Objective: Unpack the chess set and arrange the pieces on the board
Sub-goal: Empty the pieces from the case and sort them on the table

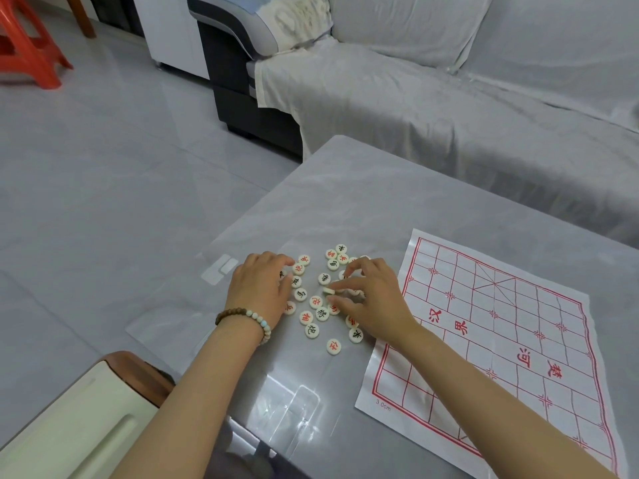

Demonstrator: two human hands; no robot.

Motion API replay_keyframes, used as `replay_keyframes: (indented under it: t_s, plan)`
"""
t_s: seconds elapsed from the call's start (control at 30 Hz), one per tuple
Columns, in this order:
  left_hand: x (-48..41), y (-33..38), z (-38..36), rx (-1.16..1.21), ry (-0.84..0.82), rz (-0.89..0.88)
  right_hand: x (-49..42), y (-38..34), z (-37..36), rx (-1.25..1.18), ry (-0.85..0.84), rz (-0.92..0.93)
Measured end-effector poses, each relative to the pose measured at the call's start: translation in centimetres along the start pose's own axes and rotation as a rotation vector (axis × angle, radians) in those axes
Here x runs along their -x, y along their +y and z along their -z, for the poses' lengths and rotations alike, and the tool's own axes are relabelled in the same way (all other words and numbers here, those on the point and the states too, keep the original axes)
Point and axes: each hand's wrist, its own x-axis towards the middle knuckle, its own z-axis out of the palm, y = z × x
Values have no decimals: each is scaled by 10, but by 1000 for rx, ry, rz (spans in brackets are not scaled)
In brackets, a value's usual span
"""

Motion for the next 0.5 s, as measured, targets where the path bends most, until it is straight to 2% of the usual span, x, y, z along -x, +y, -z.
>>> replay_keyframes:
  t_s: [0.33, 0.4, 0.5]
  plan:
    - [22, -10, 13, 16, -82, 3, -1, -6, -2, -102, 86, -204]
    - [26, -10, 13, 18, -124, -36, 4, -5, -1, -128, 111, -204]
    - [35, -9, 14, -40, -251, -97, 14, -5, -1, -115, 73, -110]
